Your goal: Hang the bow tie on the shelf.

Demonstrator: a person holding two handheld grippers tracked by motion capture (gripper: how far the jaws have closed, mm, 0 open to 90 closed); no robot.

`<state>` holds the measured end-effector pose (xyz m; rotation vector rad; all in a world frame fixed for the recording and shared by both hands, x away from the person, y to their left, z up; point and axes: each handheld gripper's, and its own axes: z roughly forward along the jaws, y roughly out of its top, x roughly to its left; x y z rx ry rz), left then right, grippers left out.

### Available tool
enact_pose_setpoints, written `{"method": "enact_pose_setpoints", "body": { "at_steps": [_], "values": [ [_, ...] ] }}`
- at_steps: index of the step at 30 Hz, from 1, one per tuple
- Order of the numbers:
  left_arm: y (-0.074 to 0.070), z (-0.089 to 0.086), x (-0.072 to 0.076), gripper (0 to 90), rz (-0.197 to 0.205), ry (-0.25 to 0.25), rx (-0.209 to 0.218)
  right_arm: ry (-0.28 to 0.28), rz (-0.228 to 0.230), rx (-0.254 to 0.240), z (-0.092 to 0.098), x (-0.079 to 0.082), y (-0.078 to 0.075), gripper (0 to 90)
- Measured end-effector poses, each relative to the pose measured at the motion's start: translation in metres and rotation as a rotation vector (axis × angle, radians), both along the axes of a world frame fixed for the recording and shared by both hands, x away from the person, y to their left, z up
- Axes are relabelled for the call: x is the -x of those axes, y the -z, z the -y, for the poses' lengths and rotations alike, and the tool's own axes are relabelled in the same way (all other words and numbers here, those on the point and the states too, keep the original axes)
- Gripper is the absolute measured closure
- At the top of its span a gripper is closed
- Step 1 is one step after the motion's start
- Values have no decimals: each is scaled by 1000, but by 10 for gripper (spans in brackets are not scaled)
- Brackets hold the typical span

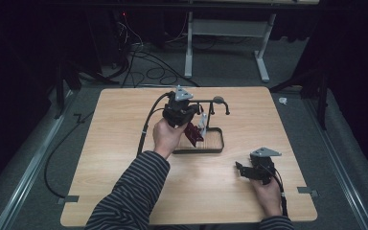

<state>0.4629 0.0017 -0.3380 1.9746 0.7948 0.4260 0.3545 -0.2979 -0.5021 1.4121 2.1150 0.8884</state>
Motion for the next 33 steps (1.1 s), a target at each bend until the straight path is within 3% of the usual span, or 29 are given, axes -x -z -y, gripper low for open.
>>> {"method": "enact_pose_setpoints", "body": {
  "at_steps": [9, 13, 33],
  "values": [
    [0, -1, 1, 834, 0, -3, -13, -1, 0, -1, 0, 0, 0, 299],
    [-2, -4, 3, 795, 3, 5, 6, -1, 0, -1, 0, 0, 0, 300],
    [-11, -29, 27, 718, 21, 30, 14, -1, 0, -1, 0, 0, 0, 300]
  ]
}}
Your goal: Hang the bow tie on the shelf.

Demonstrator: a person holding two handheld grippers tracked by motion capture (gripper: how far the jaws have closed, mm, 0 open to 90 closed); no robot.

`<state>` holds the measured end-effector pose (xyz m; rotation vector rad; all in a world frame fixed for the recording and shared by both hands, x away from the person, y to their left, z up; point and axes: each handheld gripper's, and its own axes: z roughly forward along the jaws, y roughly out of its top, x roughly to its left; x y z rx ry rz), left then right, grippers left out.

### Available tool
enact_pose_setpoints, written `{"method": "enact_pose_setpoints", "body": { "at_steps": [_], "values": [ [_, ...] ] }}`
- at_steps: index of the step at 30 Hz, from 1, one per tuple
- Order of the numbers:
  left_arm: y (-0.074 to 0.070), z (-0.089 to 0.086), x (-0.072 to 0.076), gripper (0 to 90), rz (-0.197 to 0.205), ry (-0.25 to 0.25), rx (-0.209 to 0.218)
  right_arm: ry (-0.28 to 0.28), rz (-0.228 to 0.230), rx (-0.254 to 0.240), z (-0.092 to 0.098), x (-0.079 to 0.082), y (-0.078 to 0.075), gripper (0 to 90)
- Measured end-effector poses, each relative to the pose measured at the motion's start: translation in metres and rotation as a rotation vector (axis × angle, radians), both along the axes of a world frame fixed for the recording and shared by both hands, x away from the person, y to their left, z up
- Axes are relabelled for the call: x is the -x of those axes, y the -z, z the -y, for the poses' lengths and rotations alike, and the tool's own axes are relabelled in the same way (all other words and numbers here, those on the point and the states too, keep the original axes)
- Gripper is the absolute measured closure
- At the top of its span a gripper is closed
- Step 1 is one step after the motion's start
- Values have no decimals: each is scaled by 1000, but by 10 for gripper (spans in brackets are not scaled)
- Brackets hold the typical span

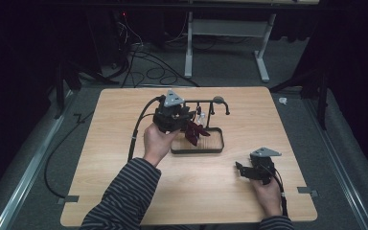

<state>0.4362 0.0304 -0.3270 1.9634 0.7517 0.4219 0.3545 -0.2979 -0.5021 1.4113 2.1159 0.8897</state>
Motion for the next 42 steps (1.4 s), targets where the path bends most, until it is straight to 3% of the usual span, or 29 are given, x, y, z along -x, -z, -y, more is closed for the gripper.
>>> {"method": "enact_pose_setpoints", "body": {
  "at_steps": [15, 19, 25, 42],
  "values": [
    [0, -33, 18, 667, 3, -33, 40, 0, 0, 1, 0, 0, 0, 300],
    [1, -40, 20, 656, 7, -46, 33, -2, 3, 2, 0, 0, 0, 300],
    [6, -52, 26, 651, -1, -66, 64, -2, 3, 2, 0, 0, 0, 300],
    [20, -78, 41, 646, -31, -109, 91, -1, 3, 3, 0, 0, 0, 300]
  ]
}}
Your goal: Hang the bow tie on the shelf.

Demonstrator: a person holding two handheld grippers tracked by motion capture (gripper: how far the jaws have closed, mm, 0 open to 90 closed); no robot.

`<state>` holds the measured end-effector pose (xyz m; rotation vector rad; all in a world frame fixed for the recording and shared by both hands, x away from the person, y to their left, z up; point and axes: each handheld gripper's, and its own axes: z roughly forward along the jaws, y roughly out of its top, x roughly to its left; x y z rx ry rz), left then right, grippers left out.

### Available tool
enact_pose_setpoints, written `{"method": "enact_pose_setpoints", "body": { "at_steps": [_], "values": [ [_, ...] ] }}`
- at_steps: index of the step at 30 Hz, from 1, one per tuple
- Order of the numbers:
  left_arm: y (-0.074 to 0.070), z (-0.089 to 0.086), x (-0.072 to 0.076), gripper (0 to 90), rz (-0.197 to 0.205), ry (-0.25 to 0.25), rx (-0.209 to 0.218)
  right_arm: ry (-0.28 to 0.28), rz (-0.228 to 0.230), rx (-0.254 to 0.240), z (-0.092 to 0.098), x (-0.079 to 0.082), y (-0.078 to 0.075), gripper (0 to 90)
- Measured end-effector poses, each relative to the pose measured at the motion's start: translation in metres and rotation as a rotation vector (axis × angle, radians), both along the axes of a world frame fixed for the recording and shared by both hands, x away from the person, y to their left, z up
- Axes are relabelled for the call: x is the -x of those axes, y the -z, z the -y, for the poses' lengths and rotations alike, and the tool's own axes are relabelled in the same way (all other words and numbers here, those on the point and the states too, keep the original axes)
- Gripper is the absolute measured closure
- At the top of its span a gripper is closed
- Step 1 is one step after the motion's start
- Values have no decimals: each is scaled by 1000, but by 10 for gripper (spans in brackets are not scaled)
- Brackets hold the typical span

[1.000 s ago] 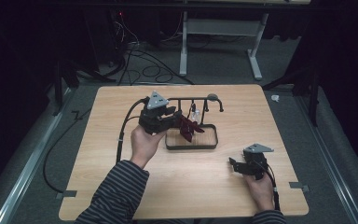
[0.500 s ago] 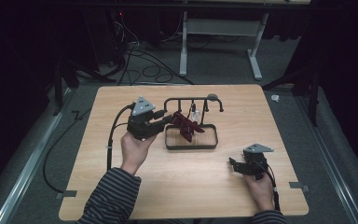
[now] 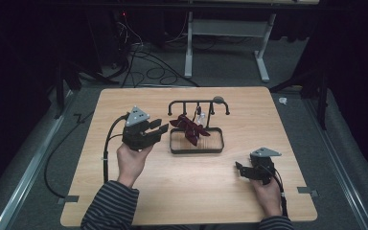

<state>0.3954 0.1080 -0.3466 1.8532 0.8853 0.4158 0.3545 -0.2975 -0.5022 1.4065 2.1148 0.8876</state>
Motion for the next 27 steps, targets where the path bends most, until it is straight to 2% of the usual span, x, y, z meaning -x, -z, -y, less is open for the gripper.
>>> {"method": "enact_pose_setpoints", "body": {
  "at_steps": [27],
  "values": [
    [26, -37, 21, 644, -58, -80, 61, 3, -1, -2, -1, 0, 0, 299]
  ]
}}
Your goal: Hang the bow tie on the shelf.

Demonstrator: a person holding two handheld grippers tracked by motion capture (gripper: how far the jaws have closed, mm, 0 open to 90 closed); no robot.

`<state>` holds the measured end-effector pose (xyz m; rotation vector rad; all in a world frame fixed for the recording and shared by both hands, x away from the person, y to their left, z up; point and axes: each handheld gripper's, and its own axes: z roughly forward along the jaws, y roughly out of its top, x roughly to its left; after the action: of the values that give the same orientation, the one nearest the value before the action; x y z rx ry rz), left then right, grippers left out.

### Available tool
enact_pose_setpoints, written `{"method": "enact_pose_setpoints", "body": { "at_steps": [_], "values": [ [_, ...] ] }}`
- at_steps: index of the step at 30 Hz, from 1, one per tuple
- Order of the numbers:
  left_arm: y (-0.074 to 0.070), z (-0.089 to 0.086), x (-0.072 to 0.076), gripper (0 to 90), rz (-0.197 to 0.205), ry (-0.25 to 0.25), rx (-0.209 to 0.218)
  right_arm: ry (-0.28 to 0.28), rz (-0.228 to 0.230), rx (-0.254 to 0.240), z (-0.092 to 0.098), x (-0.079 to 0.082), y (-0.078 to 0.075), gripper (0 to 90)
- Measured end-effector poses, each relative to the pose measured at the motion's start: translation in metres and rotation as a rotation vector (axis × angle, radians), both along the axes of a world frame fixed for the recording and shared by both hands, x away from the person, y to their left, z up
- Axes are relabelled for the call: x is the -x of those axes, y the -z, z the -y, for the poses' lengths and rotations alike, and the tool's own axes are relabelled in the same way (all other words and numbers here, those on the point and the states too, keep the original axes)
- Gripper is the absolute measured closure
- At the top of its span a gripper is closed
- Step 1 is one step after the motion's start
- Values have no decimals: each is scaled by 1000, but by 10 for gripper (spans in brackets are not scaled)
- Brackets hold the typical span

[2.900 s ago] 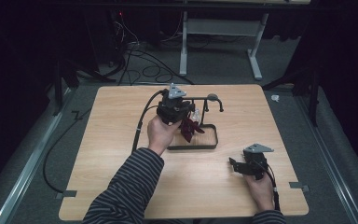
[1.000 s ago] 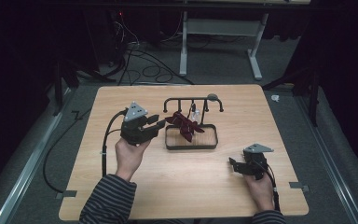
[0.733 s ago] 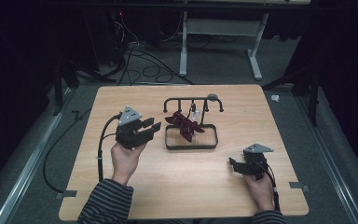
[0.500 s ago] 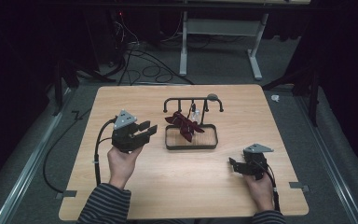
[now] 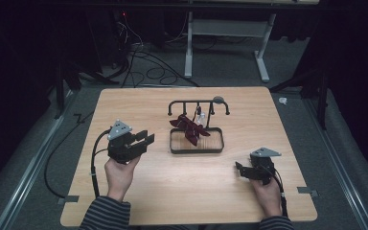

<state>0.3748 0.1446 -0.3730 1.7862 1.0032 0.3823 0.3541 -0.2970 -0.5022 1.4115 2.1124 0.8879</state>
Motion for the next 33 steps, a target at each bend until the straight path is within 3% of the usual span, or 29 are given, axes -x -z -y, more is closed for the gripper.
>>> {"method": "enact_pose_setpoints", "body": {
  "at_steps": [27, 33],
  "values": [
    [25, -21, 8, 642, -67, -54, 17, 1, 0, 0, 0, 0, 0, 300],
    [31, -23, 6, 641, -85, -62, -3, 1, 0, 0, 0, 0, 0, 300]
  ]
}}
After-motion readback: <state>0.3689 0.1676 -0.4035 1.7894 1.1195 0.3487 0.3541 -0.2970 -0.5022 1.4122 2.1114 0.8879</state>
